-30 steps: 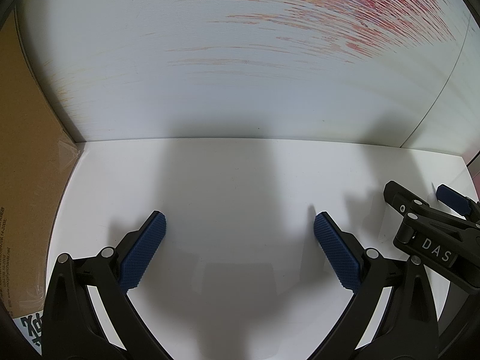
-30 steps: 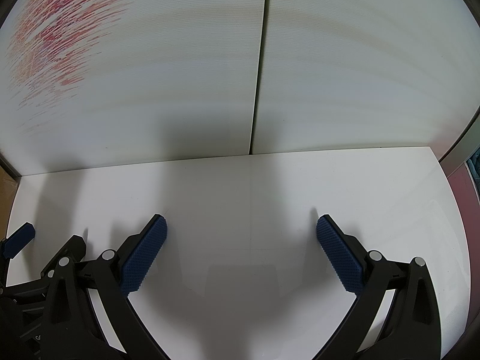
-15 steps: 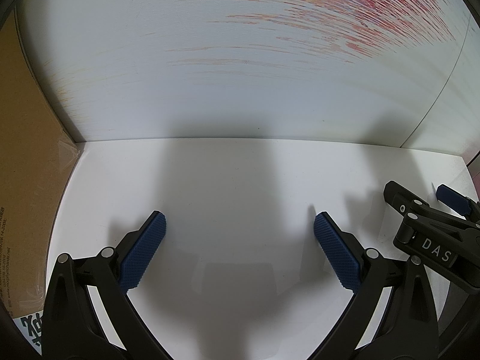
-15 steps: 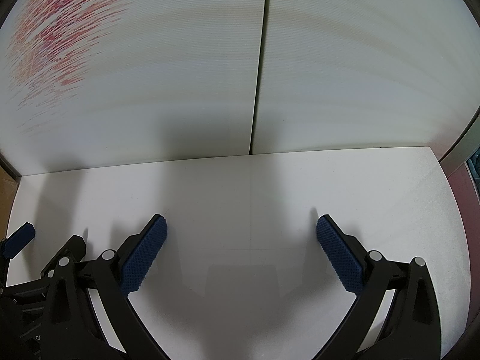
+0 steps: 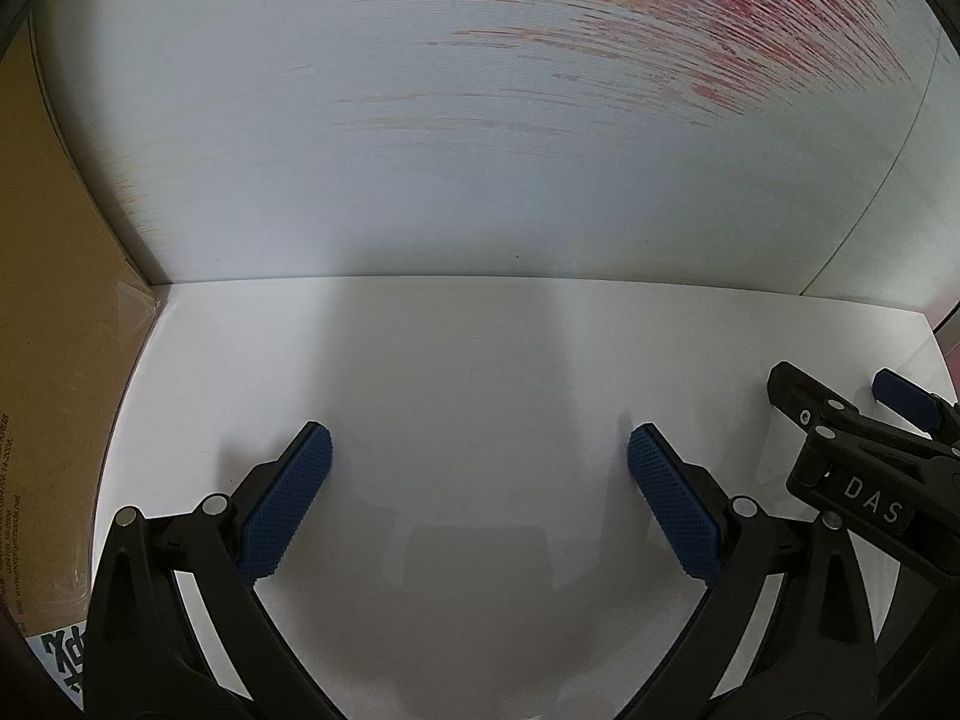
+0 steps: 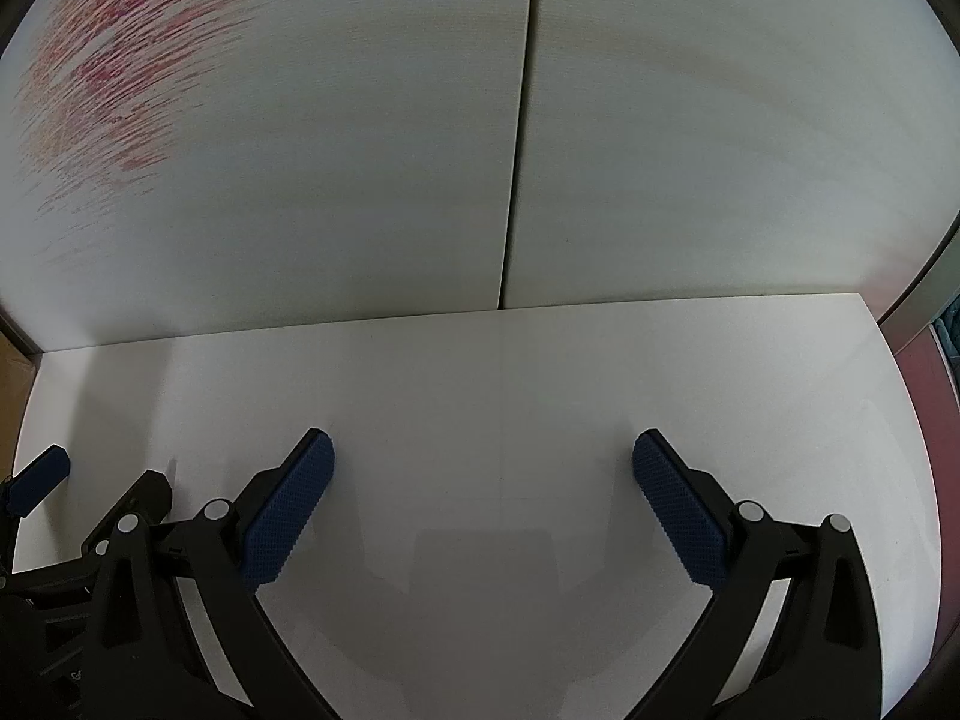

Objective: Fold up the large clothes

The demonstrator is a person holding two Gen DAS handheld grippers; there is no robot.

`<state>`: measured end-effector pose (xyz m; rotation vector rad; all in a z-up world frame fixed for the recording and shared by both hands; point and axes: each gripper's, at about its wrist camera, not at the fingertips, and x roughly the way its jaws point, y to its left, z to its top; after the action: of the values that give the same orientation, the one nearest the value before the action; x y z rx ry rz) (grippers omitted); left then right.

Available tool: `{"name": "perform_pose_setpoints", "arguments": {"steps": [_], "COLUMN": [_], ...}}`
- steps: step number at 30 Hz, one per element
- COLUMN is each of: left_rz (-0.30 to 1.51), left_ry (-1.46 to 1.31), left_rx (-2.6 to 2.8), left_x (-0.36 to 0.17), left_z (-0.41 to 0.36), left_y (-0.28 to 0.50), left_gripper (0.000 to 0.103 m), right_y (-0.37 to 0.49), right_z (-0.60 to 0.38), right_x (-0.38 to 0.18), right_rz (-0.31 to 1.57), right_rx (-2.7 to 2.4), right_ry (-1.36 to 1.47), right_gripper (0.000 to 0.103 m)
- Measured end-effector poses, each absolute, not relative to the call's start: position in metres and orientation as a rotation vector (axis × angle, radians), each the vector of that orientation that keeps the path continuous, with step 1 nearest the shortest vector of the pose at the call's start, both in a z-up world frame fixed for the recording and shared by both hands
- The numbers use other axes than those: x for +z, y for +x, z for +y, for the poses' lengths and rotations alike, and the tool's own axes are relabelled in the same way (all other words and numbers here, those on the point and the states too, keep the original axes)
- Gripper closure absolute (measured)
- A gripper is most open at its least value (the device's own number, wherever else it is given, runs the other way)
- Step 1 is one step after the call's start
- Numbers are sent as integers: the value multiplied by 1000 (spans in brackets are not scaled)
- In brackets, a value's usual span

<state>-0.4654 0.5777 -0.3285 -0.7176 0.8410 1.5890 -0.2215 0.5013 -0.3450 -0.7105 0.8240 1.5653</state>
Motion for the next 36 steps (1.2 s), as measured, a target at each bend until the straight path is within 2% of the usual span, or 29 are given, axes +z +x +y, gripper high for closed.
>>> {"name": "perform_pose_setpoints", "arguments": {"steps": [6,11,15,18,22,26,30,36], "left_rz": [841,841,841,841,841,841,842,842], "left_ry": [-718,-717,-717,-717,-717,-717,-717,-717], "left_rx": [1589,1589,1589,1589,1589,1589,1588,1588], "left_x": [-328,-326,-326,-326,-326,-326,-326,-326], "left_z": [577,573,573,574,573,574,574,574], "left_y": [-466,-465,-465,-465,-465,-464,-464,-464], "left_gripper": [5,5,5,5,5,5,5,5], "right_y": [-222,-216,-176,-96,0,60,79,77], "right_z": [502,497,452,376,291,212,182,164], "right_x": [-347,-333,-268,-190,-134,-98,-80,-79], "right_rz": [823,927,861,804,785,753,716,794], "right_rx": [1566,1467,1305,1060,773,688,610,925], "right_ry": [-711,-760,-671,-516,-413,-222,-147,-14], "right_gripper": [6,7,7,7,7,7,7,7]}}
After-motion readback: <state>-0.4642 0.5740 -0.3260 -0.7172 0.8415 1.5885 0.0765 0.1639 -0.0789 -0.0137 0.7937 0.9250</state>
